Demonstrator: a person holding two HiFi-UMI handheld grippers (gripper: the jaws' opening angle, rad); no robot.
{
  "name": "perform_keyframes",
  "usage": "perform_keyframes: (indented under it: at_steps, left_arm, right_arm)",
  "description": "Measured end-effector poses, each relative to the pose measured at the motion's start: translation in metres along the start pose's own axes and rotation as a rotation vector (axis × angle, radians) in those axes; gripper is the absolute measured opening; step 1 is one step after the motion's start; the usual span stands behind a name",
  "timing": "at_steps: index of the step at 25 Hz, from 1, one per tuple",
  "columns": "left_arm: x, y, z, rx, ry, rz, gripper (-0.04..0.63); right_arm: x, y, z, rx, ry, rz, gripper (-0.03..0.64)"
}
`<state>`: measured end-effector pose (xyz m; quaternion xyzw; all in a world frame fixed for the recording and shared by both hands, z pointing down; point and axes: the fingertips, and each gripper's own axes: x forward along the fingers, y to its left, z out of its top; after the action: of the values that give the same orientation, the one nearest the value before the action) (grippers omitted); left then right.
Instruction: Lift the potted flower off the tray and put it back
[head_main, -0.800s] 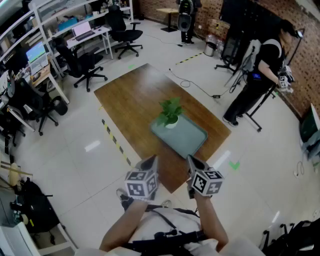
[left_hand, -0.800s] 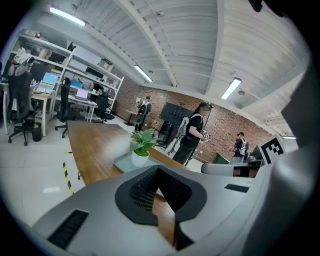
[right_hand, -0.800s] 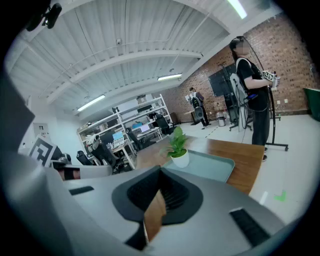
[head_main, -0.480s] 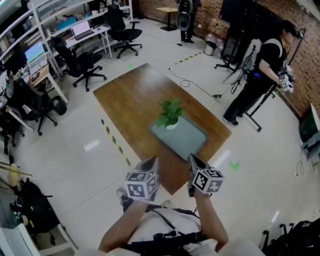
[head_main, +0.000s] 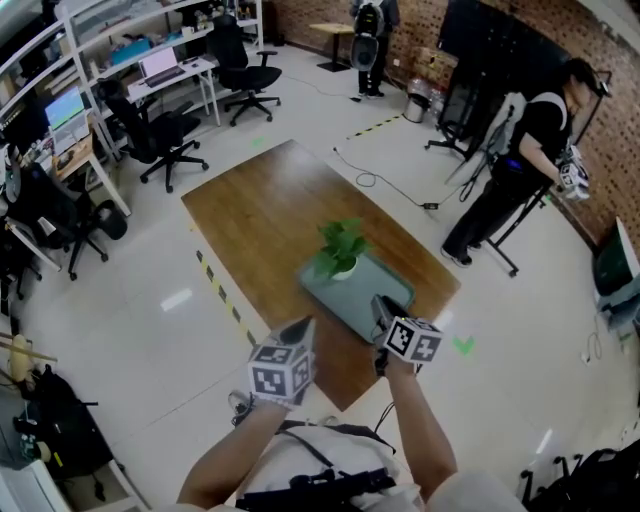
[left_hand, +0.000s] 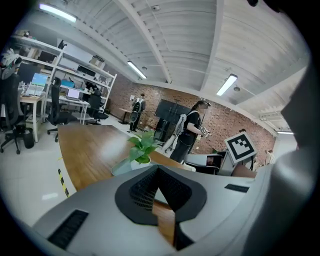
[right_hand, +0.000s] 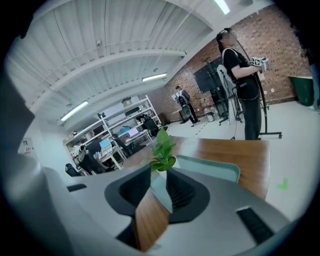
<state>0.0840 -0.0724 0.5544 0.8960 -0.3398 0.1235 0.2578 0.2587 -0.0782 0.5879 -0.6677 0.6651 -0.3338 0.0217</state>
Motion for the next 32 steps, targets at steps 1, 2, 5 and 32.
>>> perform_keyframes:
  at_steps: [1,2,5,32]
  left_arm:
    - [0.005,0.001,0.004,-0.003,-0.001,-0.006,-0.003]
    - [0.010,0.001,0.008,-0.005,-0.002,-0.010,-0.003]
    - [0.027,0.004,0.019,-0.006,0.003,-0.014,-0.003]
    - [0.094,0.048,0.033,-0.050,0.045,0.004,-0.003]
  right_arm:
    - [0.010,-0.001,0.004,0.003,0.005,0.001,0.147]
    - [0.020,-0.003,0.007,0.008,0.012,0.002,0.175]
    - [0.050,-0.010,0.014,0.011,0.033,-0.015,0.176]
    - [0.198,-0.069,-0.019,0.152,0.146,-0.124,0.118]
